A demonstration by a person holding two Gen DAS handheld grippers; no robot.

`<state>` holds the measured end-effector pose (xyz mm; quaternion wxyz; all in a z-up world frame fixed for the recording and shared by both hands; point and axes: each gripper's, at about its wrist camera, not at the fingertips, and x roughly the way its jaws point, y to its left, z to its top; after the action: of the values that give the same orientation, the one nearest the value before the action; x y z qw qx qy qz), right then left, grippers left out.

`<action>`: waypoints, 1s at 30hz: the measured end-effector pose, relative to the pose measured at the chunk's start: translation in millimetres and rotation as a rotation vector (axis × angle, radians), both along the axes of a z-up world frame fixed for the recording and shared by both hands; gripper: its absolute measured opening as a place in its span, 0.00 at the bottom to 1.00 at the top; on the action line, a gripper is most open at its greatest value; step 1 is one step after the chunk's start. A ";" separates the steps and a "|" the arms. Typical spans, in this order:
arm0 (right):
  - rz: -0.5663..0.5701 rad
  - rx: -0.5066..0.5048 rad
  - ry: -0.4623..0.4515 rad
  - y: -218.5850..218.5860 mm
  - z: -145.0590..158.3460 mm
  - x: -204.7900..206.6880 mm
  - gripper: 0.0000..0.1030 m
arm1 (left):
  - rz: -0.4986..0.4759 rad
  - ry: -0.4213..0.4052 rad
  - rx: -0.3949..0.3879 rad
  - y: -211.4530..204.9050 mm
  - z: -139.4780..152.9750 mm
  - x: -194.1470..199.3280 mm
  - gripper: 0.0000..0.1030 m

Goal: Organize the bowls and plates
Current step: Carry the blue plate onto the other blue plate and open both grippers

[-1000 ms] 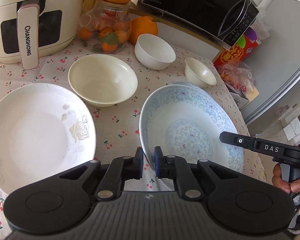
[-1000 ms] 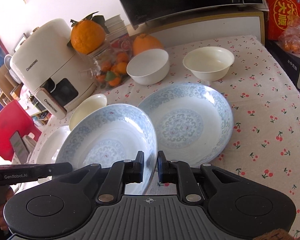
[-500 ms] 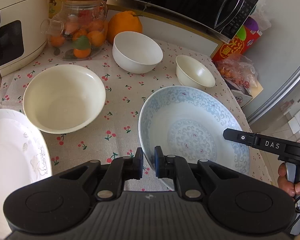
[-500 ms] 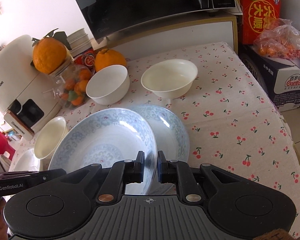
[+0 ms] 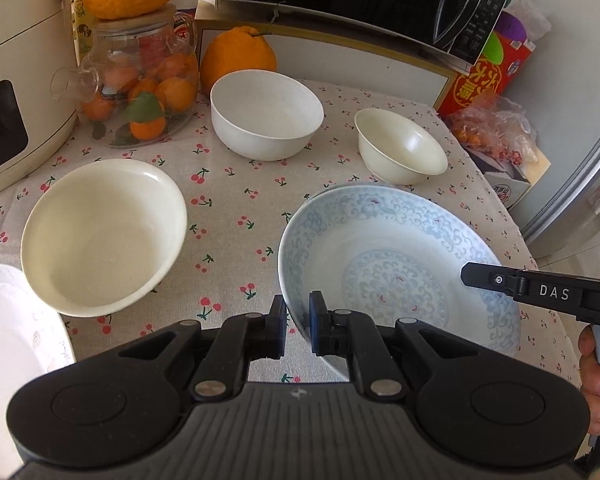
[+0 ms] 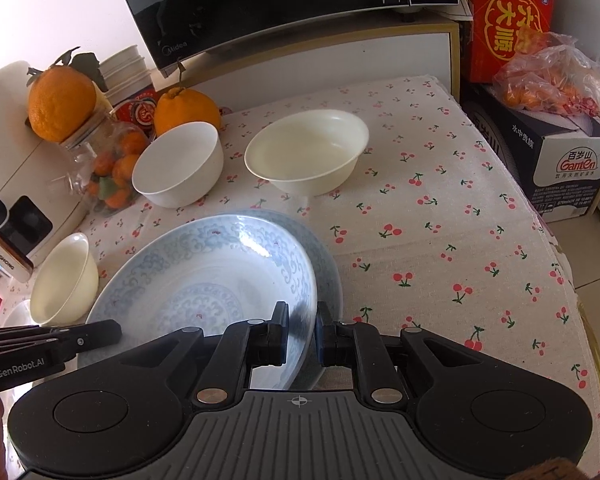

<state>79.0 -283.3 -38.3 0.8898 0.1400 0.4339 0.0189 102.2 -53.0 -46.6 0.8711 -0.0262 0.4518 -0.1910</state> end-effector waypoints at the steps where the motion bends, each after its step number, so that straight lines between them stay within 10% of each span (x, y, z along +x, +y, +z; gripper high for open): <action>1: 0.000 -0.003 0.001 -0.1 -0.2 0.2 0.14 | 0.000 -0.004 0.007 -2.3 -0.5 0.5 0.09; 30: 0.058 -0.303 -0.067 28.6 -0.7 -5.3 0.14 | -0.019 -0.229 0.260 -37.8 -6.3 -18.5 0.11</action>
<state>73.7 -254.7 -39.0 0.9138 -0.0089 0.4057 -0.0164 83.7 -90.8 -52.9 0.9110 0.1128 0.3709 -0.1409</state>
